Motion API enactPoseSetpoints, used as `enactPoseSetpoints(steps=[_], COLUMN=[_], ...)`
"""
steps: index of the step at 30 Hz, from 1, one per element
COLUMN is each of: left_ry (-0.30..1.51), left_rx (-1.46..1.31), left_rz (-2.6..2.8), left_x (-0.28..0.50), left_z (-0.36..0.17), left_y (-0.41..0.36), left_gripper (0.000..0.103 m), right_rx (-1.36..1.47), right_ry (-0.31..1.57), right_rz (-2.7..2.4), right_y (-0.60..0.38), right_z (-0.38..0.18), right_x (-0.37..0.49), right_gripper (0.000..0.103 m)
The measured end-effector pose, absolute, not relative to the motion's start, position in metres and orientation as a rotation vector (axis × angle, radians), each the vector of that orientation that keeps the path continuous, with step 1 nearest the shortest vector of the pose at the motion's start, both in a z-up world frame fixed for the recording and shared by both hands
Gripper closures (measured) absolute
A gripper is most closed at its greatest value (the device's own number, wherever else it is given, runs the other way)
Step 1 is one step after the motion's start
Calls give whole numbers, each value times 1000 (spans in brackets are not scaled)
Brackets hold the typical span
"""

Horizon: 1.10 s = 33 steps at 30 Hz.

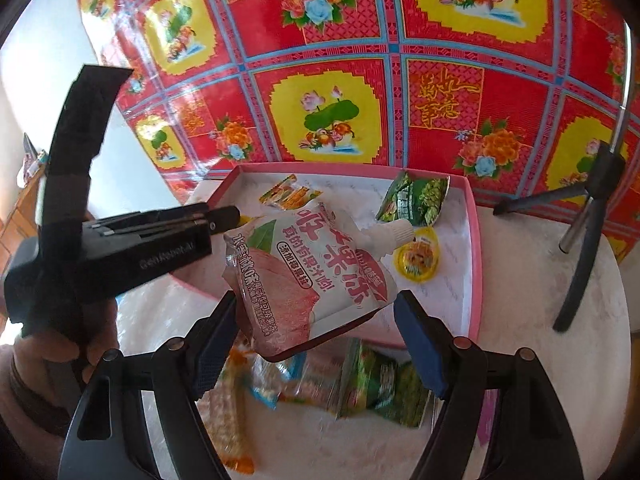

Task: Organize snacks
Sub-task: 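Lift both held snacks and carry them over the pink box, then open the right tool to drop the pouch while the left tool releases the candy pack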

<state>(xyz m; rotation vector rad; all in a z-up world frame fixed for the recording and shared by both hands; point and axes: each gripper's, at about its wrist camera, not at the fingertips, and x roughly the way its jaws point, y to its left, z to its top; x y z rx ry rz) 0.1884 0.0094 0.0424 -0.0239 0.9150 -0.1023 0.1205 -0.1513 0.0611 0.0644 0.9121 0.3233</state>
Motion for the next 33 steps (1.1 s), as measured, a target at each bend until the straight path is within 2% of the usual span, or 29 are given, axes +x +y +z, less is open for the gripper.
enactPoseSetpoints(steps=[17,33], left_ry=[986,986], left_rx=[-7,-5], left_rz=[-44,2], left_x=[201,223], left_z=[-1,-12], left_y=[11,14], left_gripper=[70,69], right_rx=[85,88], right_ry=[1001,1034], right_rz=[318,292], right_y=[-144,-130], right_z=[27,4], right_x=[166,205], right_gripper=[24,24])
